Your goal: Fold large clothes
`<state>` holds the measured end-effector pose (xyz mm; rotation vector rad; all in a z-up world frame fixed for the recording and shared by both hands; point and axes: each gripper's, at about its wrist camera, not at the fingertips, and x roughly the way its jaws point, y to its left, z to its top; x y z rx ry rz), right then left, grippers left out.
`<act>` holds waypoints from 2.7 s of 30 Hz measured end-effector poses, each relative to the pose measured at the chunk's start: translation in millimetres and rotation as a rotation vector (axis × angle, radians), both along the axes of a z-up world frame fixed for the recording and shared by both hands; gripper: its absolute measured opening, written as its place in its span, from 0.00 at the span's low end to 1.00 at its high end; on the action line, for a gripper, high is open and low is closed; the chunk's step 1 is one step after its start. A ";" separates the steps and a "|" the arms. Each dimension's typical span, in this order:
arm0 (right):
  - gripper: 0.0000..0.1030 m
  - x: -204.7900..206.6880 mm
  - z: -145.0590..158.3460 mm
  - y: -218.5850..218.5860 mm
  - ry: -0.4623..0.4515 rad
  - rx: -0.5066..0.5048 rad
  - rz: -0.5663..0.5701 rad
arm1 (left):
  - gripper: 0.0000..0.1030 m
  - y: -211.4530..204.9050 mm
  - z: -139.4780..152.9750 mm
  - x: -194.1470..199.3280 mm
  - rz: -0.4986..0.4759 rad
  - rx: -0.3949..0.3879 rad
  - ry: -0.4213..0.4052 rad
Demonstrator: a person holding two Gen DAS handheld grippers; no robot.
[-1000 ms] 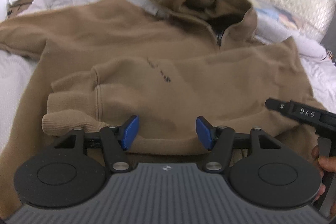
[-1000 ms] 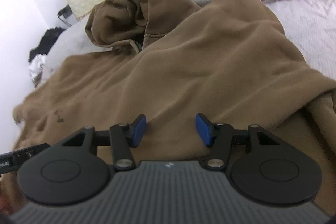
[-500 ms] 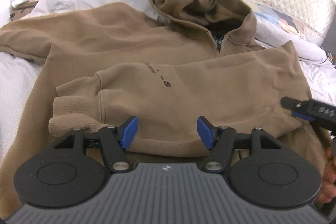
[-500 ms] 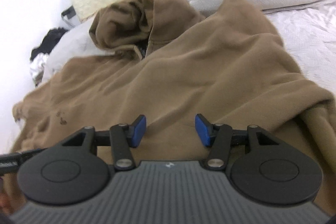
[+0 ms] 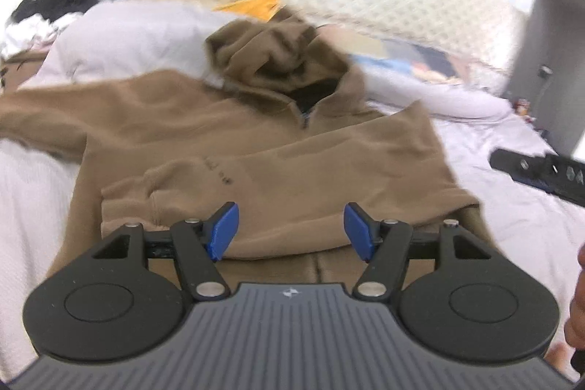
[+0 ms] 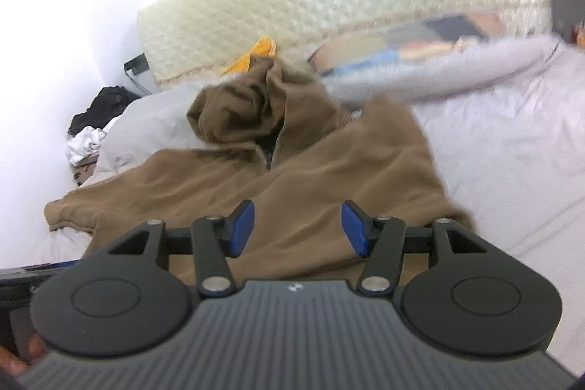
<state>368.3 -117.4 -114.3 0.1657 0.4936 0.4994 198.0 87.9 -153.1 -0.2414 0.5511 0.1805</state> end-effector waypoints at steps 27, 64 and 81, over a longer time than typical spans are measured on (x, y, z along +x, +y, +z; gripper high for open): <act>0.55 -154.2 122.5 -1.1 -0.051 0.008 0.038 | 0.67 91.0 164.1 -168.0 0.026 -0.333 -0.039; 0.55 -44.7 -29.4 85.9 0.189 -0.159 0.117 | 0.83 452.8 -83.9 -59.4 0.569 -0.707 -0.055; 0.55 19.4 -73.0 125.7 0.281 -0.204 0.075 | 0.83 593.4 -141.0 2.0 0.842 -0.673 -0.210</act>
